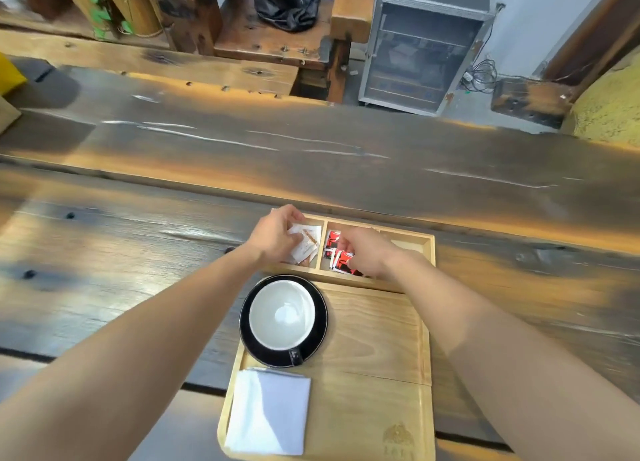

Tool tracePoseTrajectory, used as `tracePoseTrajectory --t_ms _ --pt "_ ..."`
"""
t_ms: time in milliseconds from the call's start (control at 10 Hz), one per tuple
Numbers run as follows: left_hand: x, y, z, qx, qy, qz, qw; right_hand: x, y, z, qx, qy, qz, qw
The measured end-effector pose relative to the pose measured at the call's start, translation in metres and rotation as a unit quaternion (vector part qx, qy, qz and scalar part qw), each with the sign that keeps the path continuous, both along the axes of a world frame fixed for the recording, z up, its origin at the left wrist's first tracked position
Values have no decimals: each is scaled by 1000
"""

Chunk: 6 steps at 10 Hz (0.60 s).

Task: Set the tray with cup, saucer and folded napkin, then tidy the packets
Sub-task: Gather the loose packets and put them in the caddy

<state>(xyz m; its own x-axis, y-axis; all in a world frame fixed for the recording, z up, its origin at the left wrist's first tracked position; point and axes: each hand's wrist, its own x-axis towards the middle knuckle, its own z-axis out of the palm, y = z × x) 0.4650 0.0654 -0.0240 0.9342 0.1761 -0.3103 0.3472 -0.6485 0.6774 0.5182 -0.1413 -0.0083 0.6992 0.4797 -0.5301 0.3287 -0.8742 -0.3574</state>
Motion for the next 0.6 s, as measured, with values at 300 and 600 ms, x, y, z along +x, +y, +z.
tracePoseTrajectory --t_ms 300,600 --pt "-6 4 -14 227 -30 -193 954 3 3 -11 -38 -94 84 991" --pt "-18 13 10 280 -52 -172 943 -20 -15 9 4 -190 34 981"
